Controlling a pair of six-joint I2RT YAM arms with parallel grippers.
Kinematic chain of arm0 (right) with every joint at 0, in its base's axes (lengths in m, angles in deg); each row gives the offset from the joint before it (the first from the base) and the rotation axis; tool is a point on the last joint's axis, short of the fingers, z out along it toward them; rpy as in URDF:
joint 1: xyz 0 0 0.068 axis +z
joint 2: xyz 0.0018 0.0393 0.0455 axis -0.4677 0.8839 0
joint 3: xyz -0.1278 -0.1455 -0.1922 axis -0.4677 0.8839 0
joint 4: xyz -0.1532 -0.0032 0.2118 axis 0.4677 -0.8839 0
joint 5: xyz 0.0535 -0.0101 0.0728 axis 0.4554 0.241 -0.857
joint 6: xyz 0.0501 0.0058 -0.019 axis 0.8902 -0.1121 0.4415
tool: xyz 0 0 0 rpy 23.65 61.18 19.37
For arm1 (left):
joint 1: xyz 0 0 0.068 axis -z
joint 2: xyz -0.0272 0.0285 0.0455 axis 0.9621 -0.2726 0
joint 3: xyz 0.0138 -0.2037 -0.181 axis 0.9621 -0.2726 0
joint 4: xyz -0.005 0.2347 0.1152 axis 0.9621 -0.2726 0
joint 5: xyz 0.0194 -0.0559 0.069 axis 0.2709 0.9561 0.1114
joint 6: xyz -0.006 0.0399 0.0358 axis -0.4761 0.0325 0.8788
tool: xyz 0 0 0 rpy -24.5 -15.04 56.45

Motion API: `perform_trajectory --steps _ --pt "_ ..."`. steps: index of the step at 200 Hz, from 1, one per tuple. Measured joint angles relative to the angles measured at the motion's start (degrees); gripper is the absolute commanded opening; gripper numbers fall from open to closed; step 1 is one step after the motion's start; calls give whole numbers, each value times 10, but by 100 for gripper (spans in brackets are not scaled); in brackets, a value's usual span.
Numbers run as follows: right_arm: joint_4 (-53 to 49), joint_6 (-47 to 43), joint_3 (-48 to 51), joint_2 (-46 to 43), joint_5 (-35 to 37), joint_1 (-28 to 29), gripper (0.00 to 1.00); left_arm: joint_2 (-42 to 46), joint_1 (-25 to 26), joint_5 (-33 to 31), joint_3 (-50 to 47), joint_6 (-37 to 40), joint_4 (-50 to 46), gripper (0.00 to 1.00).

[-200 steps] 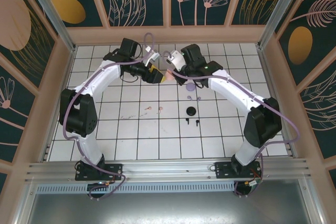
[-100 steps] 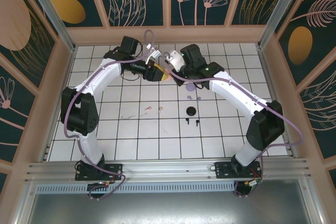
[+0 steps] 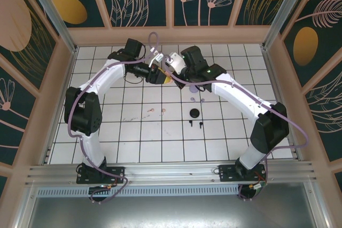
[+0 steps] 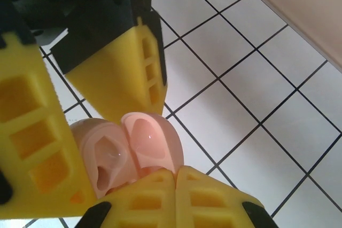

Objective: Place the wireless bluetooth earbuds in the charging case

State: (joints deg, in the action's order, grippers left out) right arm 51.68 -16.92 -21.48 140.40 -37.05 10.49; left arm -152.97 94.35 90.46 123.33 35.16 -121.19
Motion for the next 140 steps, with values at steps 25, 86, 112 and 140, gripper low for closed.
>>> perform_trajectory --steps 25,86,112,140 --pt "0 0 -1 0 0 0 0 0 0 5 1 7 -6 37" --pt "-2 1 -2 1 2 0 0 0 0 16 1 16 -10 27" --pt "-2 2 -3 1 2 0 0 0 0 16 1 21 -11 34" --pt "-2 2 -3 1 3 0 0 0 0 14 1 21 -15 35"
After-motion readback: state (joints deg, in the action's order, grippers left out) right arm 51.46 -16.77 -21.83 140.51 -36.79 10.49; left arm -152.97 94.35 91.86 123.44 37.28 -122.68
